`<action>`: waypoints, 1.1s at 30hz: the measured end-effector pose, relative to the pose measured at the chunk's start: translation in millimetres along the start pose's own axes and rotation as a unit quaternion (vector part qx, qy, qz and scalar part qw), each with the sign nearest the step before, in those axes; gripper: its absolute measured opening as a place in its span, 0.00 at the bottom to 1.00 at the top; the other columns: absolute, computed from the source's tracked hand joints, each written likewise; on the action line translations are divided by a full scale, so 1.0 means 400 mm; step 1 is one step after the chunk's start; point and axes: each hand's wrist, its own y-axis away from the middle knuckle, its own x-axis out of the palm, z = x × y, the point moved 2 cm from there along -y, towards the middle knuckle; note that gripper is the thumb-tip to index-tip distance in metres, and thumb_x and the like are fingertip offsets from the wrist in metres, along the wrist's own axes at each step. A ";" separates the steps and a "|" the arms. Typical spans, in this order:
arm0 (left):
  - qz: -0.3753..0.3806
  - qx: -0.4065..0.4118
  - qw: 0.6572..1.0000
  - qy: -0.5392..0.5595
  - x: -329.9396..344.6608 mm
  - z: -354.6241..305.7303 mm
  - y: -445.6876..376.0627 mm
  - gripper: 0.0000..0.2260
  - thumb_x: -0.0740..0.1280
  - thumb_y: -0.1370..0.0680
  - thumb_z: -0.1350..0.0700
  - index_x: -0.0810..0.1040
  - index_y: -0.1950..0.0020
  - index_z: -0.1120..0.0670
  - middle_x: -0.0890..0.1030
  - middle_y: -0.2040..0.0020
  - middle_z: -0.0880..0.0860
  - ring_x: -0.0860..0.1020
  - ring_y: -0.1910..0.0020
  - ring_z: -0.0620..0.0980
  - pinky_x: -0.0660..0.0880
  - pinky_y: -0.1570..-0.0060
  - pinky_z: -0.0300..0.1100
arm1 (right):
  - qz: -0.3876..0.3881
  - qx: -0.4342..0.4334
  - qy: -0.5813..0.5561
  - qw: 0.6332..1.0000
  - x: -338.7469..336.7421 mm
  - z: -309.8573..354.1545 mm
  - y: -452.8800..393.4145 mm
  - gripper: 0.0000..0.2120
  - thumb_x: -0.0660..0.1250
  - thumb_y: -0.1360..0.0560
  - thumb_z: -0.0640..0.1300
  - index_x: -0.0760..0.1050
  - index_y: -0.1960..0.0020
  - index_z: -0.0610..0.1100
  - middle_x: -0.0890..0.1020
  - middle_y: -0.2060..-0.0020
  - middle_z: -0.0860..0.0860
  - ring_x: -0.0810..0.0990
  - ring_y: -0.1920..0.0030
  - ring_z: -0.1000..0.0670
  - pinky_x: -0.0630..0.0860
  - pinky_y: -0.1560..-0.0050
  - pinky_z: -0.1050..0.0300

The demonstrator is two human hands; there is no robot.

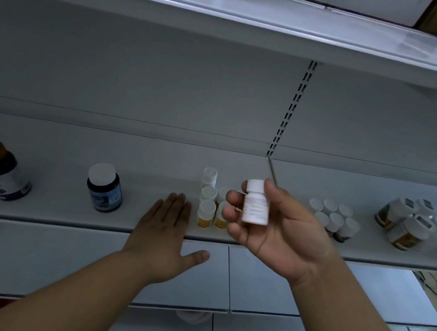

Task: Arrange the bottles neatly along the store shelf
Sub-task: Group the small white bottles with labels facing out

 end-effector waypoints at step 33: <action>0.006 -0.002 1.000 0.004 0.011 0.003 -0.008 0.52 0.37 0.34 0.22 0.35 0.21 0.56 0.33 0.21 0.54 0.34 0.22 0.51 0.32 0.26 0.46 | -0.258 -0.143 0.620 0.727 -0.063 0.167 -0.112 0.05 0.69 0.24 0.50 0.80 0.50 0.50 0.82 0.59 0.55 0.79 0.60 0.56 0.71 0.61 0.62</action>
